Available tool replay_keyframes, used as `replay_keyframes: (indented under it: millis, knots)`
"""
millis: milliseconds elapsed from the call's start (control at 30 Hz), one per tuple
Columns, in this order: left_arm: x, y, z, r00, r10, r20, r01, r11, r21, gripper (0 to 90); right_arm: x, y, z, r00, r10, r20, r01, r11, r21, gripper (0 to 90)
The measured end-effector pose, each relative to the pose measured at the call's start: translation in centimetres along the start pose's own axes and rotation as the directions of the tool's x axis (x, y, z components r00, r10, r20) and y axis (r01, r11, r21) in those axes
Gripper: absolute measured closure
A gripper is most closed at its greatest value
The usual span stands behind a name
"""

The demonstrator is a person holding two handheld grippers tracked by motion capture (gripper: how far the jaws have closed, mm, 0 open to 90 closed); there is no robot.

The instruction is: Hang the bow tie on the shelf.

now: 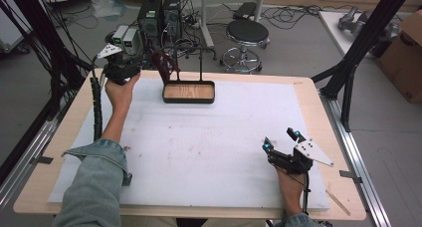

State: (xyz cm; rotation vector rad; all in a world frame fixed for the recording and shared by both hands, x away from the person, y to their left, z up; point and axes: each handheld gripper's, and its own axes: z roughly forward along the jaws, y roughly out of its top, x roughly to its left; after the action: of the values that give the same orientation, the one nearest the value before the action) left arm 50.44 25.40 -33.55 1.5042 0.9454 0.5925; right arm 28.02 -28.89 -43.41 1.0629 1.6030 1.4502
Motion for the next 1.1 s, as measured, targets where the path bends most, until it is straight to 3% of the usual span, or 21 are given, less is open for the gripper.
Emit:
replay_keyframes:
  millis: [267,367,500,733,1100]
  knots:
    - [-0.4,0.7,-2.1,0.9995,0.023,0.024,-0.022,0.9997,-0.010,53.3,0.0,0.0,0.0,1.0000,-0.003,0.003,0.003,1.000,-0.001,10.5]
    - [-0.9,0.9,-3.1,0.9983,0.052,0.026,-0.051,0.9986,-0.010,50.5,0.0,0.0,0.0,1.0000,0.000,0.003,0.000,1.000,0.000,10.5]
    - [-1.8,0.9,-4.6,0.9945,0.095,0.043,-0.095,0.9954,-0.002,45.8,0.0,0.0,0.0,1.0000,0.000,0.004,0.000,1.000,0.000,10.5]
    - [-3.0,0.7,-6.7,0.9900,0.123,0.069,-0.122,0.9924,-0.013,35.9,0.0,0.0,0.0,1.0000,0.004,0.005,-0.004,1.000,0.002,10.5]
    - [-5.2,-0.6,-9.5,0.9762,0.191,0.102,-0.194,0.9810,0.015,27.1,-0.1,0.0,0.0,1.0000,0.002,0.006,-0.002,1.000,-0.001,10.5]
